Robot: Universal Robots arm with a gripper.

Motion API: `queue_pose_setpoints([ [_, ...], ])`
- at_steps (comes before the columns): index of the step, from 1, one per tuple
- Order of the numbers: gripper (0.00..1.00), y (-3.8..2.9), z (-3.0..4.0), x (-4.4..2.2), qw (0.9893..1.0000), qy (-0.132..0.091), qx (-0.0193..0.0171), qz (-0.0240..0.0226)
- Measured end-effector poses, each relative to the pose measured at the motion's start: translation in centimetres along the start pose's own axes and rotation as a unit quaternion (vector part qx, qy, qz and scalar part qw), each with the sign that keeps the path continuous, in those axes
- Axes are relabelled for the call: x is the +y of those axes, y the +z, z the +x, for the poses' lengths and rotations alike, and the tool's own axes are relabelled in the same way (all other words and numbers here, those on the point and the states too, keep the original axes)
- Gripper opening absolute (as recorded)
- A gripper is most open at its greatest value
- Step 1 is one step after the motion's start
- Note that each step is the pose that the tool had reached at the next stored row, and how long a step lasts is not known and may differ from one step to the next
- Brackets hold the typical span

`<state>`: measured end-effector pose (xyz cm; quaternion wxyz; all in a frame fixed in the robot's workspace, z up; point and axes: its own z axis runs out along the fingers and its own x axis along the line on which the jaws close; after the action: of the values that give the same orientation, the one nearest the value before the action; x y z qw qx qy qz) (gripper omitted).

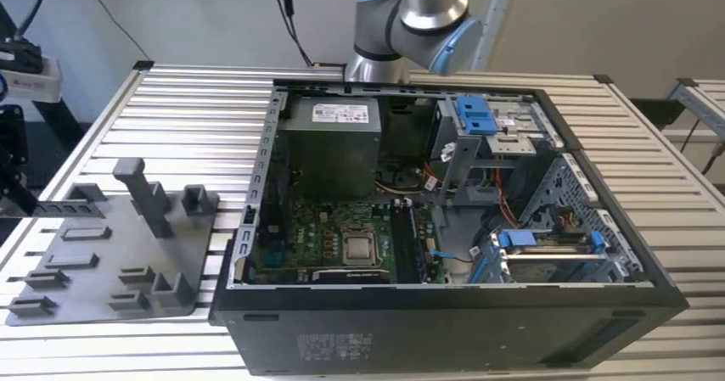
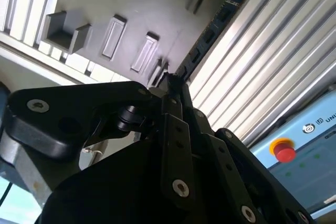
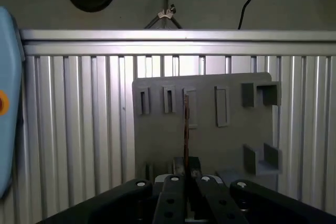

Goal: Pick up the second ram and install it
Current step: 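Pick up the second ram and move it above second insertion slot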

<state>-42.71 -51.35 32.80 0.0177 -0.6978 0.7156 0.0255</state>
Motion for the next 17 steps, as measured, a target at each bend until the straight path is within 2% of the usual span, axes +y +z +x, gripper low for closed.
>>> queue_pose_setpoints([
  [17,0.14,-3.49,-0.21,0.04,1.0,0.0,0.0002,0.0001],
])
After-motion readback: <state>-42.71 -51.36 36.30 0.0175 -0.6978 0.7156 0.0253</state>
